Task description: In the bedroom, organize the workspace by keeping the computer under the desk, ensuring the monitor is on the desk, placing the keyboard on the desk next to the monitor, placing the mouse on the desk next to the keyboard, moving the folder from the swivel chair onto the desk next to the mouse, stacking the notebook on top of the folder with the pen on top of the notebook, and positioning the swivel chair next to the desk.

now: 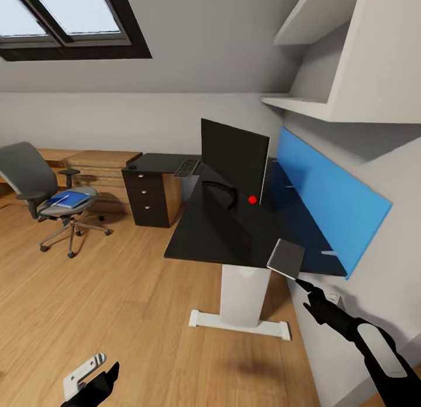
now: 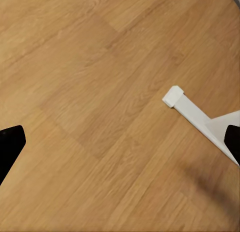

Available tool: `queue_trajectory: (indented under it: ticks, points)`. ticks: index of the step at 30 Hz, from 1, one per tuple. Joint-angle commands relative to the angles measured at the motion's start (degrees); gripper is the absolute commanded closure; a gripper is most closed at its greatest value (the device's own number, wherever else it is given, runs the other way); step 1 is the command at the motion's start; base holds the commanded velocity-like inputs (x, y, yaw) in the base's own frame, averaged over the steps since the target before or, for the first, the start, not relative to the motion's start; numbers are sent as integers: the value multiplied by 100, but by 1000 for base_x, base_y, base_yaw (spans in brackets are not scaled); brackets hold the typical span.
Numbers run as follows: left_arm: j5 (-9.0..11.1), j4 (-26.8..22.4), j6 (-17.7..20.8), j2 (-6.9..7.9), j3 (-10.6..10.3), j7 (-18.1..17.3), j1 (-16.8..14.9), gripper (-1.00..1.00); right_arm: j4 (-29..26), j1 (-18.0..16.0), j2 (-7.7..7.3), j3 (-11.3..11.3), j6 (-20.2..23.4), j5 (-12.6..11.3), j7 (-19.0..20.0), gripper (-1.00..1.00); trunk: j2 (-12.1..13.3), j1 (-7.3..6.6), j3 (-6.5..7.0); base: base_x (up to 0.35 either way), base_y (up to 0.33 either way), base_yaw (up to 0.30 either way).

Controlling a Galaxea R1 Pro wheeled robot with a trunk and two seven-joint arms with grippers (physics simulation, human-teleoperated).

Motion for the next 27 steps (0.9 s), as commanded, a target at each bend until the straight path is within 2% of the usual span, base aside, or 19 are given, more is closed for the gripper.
queue_trajectory:
  ticks: [1,6,17,27]
  points:
    - [54,-11,15,2,-3,36,0,-100,0,-3,-2,-12,32,2,58,-100,-44,23,-23,0,0,0]
    - [54,-11,15,2,-4,36,0,-100,-1,24,-60,-13,33,7,322,-100,-245,133,-112,0,0,0]
    - [54,-11,15,2,-6,36,0,-100,-2,47,-148,-20,51,0,474,-100,-686,374,-310,0,0,0]
    - [54,-11,12,2,-12,36,0,-100,0,52,-234,-29,324,2,925,-100,-1087,594,-489,0,0,0]
